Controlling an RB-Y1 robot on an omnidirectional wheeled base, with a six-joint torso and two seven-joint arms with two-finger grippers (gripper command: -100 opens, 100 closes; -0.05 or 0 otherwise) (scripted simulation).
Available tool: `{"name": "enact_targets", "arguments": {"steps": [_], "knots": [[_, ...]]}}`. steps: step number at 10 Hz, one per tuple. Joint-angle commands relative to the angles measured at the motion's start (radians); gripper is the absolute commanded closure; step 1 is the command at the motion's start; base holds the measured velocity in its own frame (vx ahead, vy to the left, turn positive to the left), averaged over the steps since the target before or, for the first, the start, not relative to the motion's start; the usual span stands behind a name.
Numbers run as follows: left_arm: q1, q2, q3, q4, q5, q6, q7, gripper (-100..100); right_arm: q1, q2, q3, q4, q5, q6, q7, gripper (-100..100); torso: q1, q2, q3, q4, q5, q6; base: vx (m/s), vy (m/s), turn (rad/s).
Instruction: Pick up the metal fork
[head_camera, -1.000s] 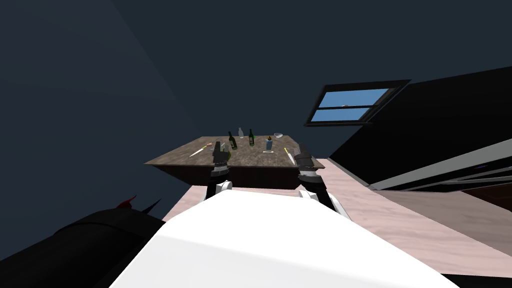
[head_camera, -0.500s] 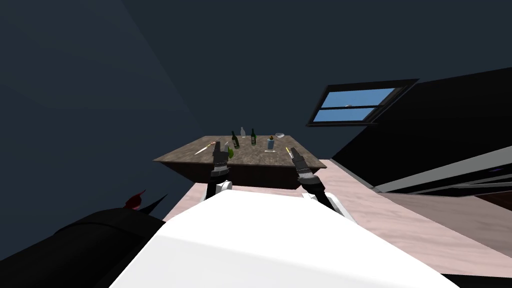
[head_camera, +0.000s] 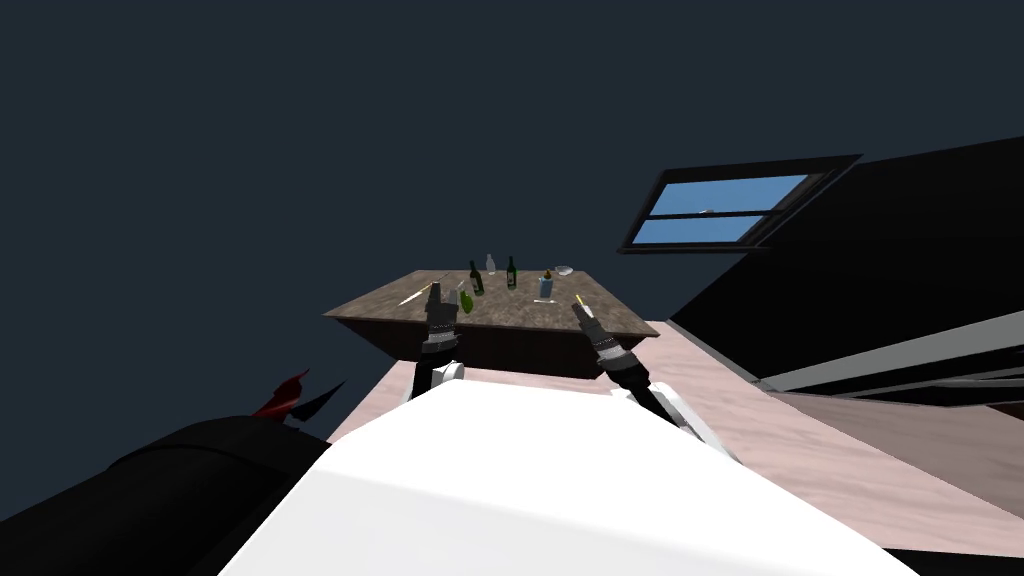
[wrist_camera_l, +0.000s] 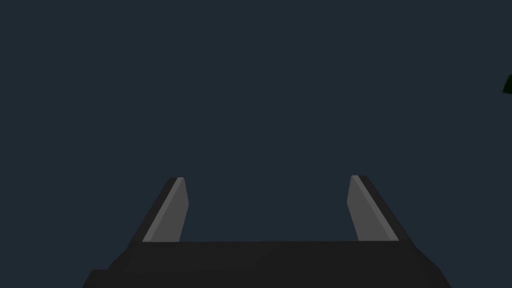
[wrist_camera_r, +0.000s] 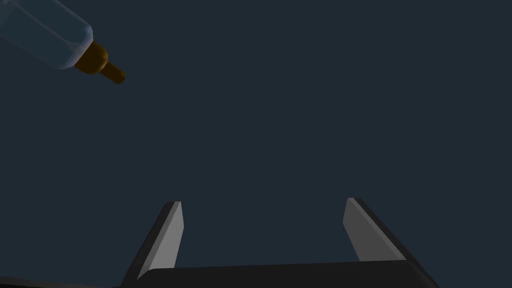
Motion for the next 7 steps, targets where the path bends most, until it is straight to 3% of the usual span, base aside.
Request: {"name": "enact_targets", "arguments": {"steps": [1, 4, 7], "knots": [[0.000, 0.000, 0.000, 0.000, 0.000, 0.000, 0.000, 0, 0.000, -0.050, 0.002, 0.028, 0.038, -0.004, 0.011, -100, 0.000, 0.000, 0.000, 0.000, 0.000, 0.000, -0.044, 0.034, 0.108], [0.000, 0.000, 0.000, 0.000, 0.000, 0.000, 0.000, 0, -0.004, -0.139, 0.005, 0.061, 0.071, -0.009, 0.022, -100, 0.001, 0.000, 0.000, 0.000, 0.000, 0.000, -0.033, 0.037, 0.064], [0.000, 0.000, 0.000, 0.000, 0.000, 0.000, 0.000, 0, -0.014, -0.237, 0.011, 0.133, 0.137, -0.021, 0.043, -100, 0.000, 0.000, 0.000, 0.000, 0.000, 0.000, -0.034, 0.043, 0.100]]}}
